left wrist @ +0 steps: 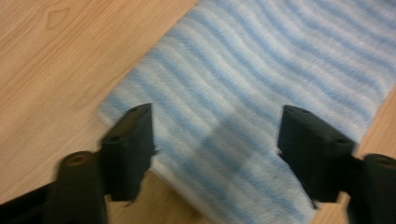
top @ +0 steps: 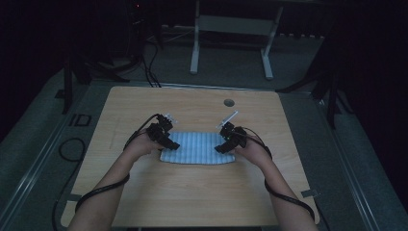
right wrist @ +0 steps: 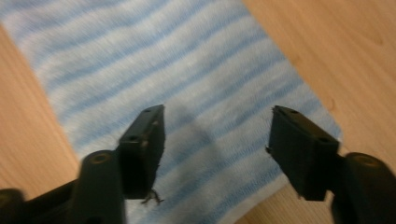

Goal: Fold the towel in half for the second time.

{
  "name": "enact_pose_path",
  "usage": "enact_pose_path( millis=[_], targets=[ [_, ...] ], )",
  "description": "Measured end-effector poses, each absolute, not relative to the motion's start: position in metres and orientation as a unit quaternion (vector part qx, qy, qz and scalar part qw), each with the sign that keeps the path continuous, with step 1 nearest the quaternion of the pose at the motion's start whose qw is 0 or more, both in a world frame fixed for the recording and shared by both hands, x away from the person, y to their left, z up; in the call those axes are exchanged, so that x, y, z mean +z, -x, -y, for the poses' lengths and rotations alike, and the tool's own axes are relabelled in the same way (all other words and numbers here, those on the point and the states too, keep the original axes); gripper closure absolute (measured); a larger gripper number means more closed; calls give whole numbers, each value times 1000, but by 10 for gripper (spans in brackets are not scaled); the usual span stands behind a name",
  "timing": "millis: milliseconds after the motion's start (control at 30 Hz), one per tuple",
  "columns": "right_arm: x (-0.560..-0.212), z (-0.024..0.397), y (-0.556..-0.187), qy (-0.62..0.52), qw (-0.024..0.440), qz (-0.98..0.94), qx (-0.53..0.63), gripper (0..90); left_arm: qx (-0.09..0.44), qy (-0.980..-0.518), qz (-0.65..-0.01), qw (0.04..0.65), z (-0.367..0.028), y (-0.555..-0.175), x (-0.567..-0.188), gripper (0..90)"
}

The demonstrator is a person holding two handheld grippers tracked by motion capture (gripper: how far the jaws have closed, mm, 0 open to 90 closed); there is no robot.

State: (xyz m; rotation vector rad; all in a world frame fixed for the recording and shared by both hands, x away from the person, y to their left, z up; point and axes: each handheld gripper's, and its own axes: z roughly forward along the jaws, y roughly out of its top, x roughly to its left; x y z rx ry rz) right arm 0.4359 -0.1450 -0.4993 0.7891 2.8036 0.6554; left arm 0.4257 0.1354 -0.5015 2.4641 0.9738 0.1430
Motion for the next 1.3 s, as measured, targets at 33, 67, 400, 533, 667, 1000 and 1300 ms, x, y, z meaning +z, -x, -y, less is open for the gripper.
enact_pose_path(
  millis=[33, 67, 400, 533, 667, 1000, 1300],
  targets=[
    [-498, 145, -435, -262, 79, -935, 226, 261, 62, -902, -352, 242, -135, -423, -501, 264],
    [-498, 146, -434, -258, 79, -936, 228, 202, 74, -902, -350, 241, -133, -420, -502, 244],
    [-500, 164, -430, -274, 97, -908, 302, 131, 124, -883, -364, 270, -138, -396, -510, 67],
    [-504, 170, -428, -277, 97, -905, 309, 132, 127, -870, -376, 292, -142, -390, -512, 38],
    [-509, 179, -425, -282, 103, -901, 314, 130, 142, -854, -385, 320, -149, -380, -510, 29],
    [-512, 214, -413, -301, 140, -876, 351, 107, 152, -840, -400, 334, -177, -356, -525, 29],
    [-521, 255, -400, -350, 150, -849, 367, 107, 154, -833, -404, 345, -202, -332, -535, 29]
  ],
)
